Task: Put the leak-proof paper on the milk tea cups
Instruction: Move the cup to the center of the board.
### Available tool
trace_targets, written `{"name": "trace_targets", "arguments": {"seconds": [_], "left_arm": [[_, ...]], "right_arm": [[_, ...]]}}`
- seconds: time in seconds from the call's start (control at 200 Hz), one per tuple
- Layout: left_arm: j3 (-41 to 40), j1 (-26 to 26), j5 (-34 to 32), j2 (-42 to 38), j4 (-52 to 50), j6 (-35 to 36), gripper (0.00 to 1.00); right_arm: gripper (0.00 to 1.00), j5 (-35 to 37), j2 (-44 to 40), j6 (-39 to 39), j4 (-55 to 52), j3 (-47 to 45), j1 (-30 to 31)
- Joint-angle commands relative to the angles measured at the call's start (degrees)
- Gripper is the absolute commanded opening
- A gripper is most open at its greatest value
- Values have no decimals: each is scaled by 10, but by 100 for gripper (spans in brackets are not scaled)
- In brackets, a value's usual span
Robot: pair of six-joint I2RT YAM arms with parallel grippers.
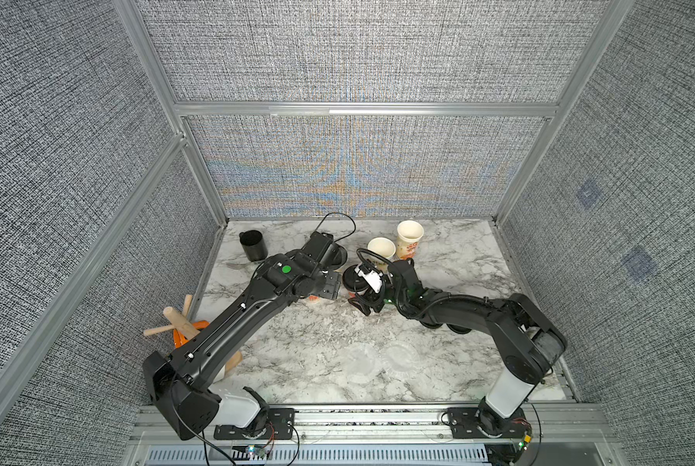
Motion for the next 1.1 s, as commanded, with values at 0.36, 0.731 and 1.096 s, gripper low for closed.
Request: {"name": "trace_targets", "arguments": {"seconds": [0.36, 0.731, 1.096], "left_arm": [[-4, 0, -23, -4, -5, 1, 73], [-4, 0, -27, -3, -7, 4, 73], [-8, 0, -25, -1, -4, 5, 73]], "right_arm": [[92, -1, 37, 23, 19, 40, 27], [91, 1, 51, 41, 29, 54, 42], [98, 24, 28, 43, 23, 48, 42]]}}
